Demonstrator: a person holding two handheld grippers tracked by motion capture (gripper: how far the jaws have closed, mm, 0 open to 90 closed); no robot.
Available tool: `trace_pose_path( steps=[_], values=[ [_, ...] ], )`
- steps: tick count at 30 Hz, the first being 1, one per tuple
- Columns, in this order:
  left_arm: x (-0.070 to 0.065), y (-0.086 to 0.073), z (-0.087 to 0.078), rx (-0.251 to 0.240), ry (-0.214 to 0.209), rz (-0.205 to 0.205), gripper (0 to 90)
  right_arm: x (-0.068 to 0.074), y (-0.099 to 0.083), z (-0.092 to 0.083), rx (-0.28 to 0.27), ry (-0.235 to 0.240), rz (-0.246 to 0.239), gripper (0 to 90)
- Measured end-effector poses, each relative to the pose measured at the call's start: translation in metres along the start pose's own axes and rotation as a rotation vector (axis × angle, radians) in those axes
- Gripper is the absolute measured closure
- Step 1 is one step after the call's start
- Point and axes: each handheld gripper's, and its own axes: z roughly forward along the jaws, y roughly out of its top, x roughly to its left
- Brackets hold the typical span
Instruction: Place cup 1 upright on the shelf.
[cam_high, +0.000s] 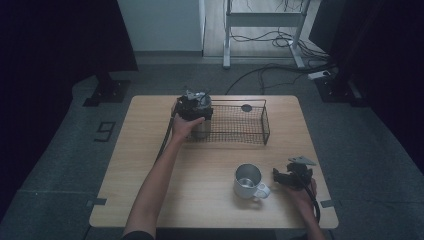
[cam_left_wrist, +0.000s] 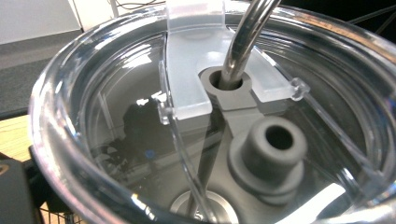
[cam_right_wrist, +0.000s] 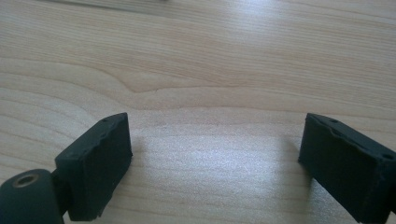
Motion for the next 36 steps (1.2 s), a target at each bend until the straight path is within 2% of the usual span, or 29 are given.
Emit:
trace_pose_path(
  steps=[13,15,17,20,23,29,34,36],
  values=[
    [0.000,-0.004,0.000,-0.001,0.001,-0.016,3.2,0.000,0.000,0.000,0.000,0.001,0.000,9.1],
    [0.000,-0.004,-0.002,-0.019,-0.012,-0.027,1.8,0.000,0.000,0.000,0.000,0.000,0.000,9.1],
    [-0.002,-0.004,-0.004,-0.018,0.000,0.000,1.8,0.000,0.000,0.000,0.000,0.000,0.000,9.1],
    [-0.004,-0.004,-0.006,-0.015,0.001,0.016,0.9,0.000,0.000,0.000,0.000,-0.001,0.000,9.1],
    [-0.005,-0.004,-0.009,-0.020,-0.004,0.022,0.0,0.000,0.000,0.000,0.000,-0.001,0.000,9.1],
    [-0.002,-0.006,-0.015,-0.027,0.002,0.003,0.0,0.000,0.000,0.000,0.000,-0.002,0.000,9.1],
    [-0.004,-0.009,-0.024,-0.043,0.009,0.033,0.0,0.000,0.000,0.000,0.000,-0.003,0.000,9.1],
    [-0.004,-0.009,-0.029,-0.054,0.008,0.034,0.0,0.000,0.000,0.000,0.000,-0.001,0.000,9.1]
  ],
)
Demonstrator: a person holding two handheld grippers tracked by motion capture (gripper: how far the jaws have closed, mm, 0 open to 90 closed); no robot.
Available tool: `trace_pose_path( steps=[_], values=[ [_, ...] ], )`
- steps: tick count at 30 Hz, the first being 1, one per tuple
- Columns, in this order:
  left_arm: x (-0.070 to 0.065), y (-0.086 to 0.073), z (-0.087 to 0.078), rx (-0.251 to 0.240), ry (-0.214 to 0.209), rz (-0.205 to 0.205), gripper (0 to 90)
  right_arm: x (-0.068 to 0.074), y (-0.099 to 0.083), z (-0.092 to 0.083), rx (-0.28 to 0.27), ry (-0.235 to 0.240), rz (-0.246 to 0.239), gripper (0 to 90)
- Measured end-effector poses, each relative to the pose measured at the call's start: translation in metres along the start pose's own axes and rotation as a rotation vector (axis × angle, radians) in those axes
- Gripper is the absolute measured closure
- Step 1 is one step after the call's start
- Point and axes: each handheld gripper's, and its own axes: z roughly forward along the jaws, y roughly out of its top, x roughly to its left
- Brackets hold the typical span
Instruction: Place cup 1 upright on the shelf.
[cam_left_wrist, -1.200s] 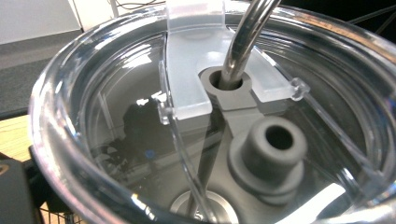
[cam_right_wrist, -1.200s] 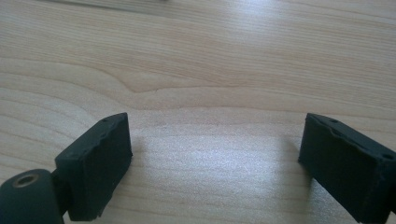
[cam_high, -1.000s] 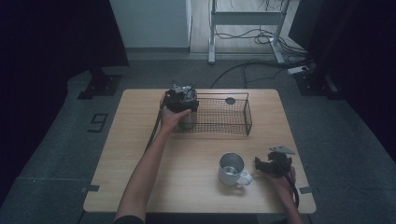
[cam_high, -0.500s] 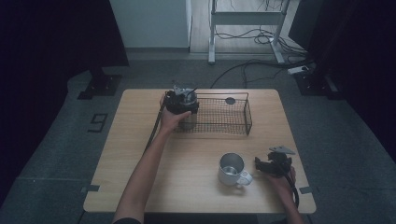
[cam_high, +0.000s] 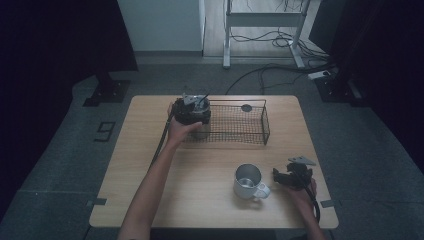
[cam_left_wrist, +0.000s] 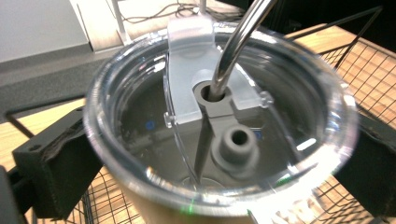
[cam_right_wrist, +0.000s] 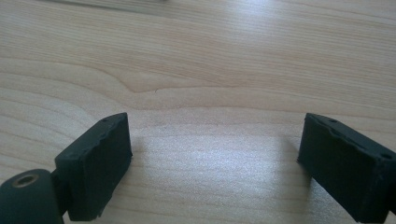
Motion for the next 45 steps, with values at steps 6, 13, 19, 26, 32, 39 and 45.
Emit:
trace_pose_path(
  steps=[6,13,19,26,32,39,45],
  values=[
    [-0.001,0.003,-0.019,-0.039,-0.006,0.019,0.0,0.000,0.000,0.000,0.000,0.002,0.000,9.1],
    [-0.002,0.000,-0.044,-0.058,-0.039,0.021,0.3,0.000,0.000,0.000,0.001,0.002,0.002,9.1],
    [-0.008,-0.007,-0.063,-0.060,-0.054,0.022,1.1,0.000,0.000,0.000,0.000,0.001,0.000,9.1],
    [-0.018,-0.021,-0.082,-0.068,-0.068,0.040,2.7,0.000,0.000,0.000,0.001,0.001,0.000,9.1],
    [-0.028,-0.038,-0.089,-0.032,-0.085,0.055,3.5,0.000,0.000,0.000,0.002,0.000,0.004,9.1],
    [-0.032,-0.063,-0.096,-0.011,-0.107,0.041,4.6,0.000,0.000,0.000,0.002,0.000,0.002,9.1],
    [-0.033,-0.088,-0.102,-0.002,-0.123,0.009,5.6,0.000,0.000,0.000,0.002,0.000,0.002,9.1]
  ],
)
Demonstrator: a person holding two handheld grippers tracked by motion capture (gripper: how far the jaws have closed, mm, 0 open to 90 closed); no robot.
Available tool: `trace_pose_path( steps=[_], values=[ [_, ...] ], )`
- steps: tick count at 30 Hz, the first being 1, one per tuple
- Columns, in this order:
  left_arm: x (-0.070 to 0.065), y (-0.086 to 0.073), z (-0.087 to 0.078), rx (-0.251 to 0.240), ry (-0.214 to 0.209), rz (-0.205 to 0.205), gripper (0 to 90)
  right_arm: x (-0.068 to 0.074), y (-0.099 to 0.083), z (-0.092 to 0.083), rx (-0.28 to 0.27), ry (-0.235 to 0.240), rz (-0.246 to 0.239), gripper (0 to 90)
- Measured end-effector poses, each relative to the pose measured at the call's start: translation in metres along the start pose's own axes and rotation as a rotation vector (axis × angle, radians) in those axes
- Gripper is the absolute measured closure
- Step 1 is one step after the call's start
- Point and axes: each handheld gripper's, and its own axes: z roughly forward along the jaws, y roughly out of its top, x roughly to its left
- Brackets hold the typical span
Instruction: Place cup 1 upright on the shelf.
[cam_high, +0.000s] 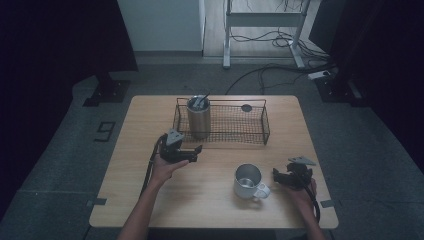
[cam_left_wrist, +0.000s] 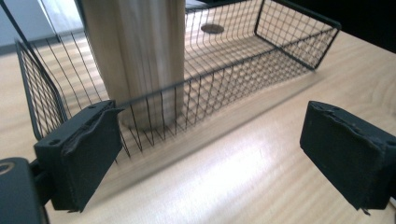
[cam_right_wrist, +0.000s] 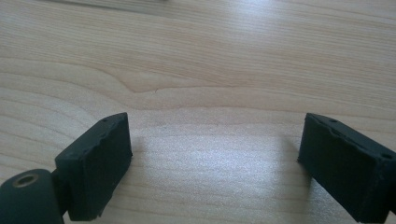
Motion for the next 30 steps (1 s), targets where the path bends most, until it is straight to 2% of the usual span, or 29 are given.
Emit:
trace_pose_path(
  steps=[7,15,20,21,24,30],
  values=[
    [-0.006,-0.015,-0.009,0.002,-0.007,-0.003,6.2,0.000,0.000,0.000,0.000,-0.002,0.000,9.1],
    [-0.012,-0.034,-0.023,-0.019,-0.018,-0.016,7.7,0.000,0.000,0.000,-0.001,-0.002,0.000,9.1],
    [-0.013,-0.046,-0.025,-0.003,-0.019,-0.024,7.7,0.000,0.000,0.000,0.000,-0.002,0.000,9.1],
    [-0.013,-0.050,-0.025,0.013,-0.013,-0.021,7.7,0.000,0.000,0.000,-0.001,-0.002,-0.002,9.1],
    [-0.012,-0.055,-0.027,0.010,-0.016,-0.043,8.0,0.000,0.000,0.000,-0.001,-0.002,-0.002,9.2],
    [-0.014,-0.059,-0.026,0.012,-0.016,-0.056,8.2,0.000,0.000,0.000,-0.004,0.003,-0.004,10.5]
  ],
)
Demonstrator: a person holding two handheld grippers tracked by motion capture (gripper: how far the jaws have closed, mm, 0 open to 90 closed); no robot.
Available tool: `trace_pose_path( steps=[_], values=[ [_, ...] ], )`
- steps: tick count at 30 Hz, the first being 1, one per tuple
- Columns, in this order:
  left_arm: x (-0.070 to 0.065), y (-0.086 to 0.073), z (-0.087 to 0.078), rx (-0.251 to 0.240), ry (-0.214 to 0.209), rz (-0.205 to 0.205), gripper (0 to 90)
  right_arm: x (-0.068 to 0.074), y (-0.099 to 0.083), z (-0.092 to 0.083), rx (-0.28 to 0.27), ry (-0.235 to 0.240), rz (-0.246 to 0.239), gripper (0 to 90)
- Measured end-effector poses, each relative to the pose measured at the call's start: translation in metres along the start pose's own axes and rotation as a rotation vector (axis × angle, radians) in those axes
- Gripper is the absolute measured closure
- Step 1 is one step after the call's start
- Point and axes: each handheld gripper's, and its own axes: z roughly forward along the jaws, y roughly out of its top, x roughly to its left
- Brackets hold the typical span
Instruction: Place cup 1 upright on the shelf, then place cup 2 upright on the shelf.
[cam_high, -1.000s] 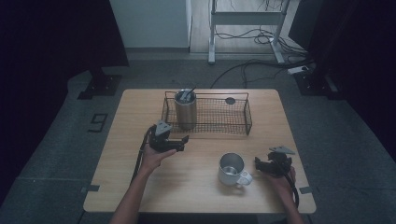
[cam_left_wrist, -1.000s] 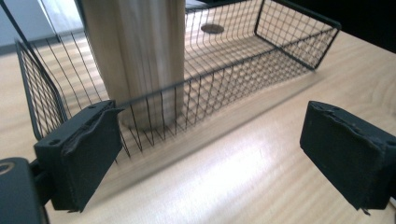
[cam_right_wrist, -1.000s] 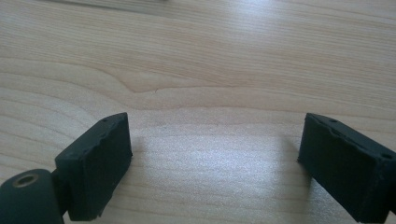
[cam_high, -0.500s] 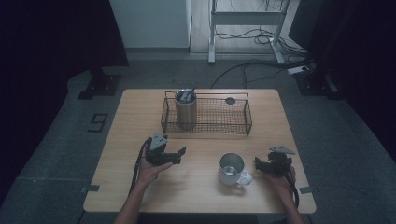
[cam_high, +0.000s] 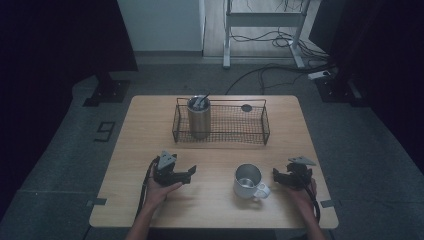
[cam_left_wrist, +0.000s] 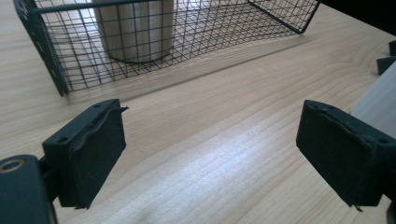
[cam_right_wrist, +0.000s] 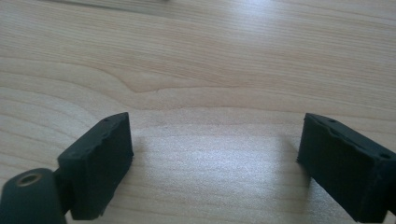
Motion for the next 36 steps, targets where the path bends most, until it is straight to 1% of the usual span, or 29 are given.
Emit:
trace_pose_path(
  steps=[1,5,8,9,10,11,12,17,23,26,28,31,36],
  values=[
    [-0.002,0.000,0.000,0.002,0.001,0.008,8.2,0.000,0.000,0.000,-0.003,0.000,-0.004,11.2],
    [-0.004,0.000,-0.001,-0.002,0.000,0.013,8.2,-0.002,-0.001,-0.003,-0.007,-0.007,0.002,11.7],
    [-0.003,0.000,-0.002,-0.002,0.000,0.008,8.1,-0.004,0.002,-0.012,-0.052,0.000,0.028,13.0],
    [-0.003,-0.001,-0.002,-0.002,0.000,0.007,8.2,-0.004,0.003,-0.015,-0.064,0.000,0.029,13.0],
    [-0.003,-0.001,-0.002,-0.002,0.000,0.007,8.2,-0.004,0.003,-0.015,-0.064,0.000,0.029,13.0],
    [-0.003,-0.001,-0.002,-0.002,-0.001,0.005,8.2,-0.004,0.005,-0.020,-0.086,0.007,0.031,13.1],
    [-0.003,-0.001,-0.002,-0.001,-0.002,0.005,8.2,-0.004,0.005,-0.022,-0.095,0.010,0.033,13.2],
    [-0.003,-0.003,-0.001,0.008,0.000,0.005,8.2,-0.001,0.009,-0.028,-0.111,0.031,0.033,13.0],
    [0.000,-0.006,-0.001,0.019,0.000,-0.009,8.2,0.004,0.013,-0.036,-0.132,0.074,0.040,13.0],
    [0.000,-0.007,-0.001,0.020,-0.001,-0.010,8.2,0.006,0.016,-0.041,-0.152,0.094,0.048,13.0],
    [-0.001,-0.009,-0.002,0.022,-0.007,-0.019,8.2,0.009,0.018,-0.045,-0.164,0.106,0.053,13.0],
    [-0.002,-0.012,-0.001,0.034,-0.008,-0.011,8.2,0.013,0.021,-0.052,-0.182,0.128,0.053,12.8],
    [-0.002,-0.011,-0.003,0.029,-0.009,-0.015,8.2,0.024,0.027,-0.063,-0.208,0.181,0.044,12.6]
  ],
)
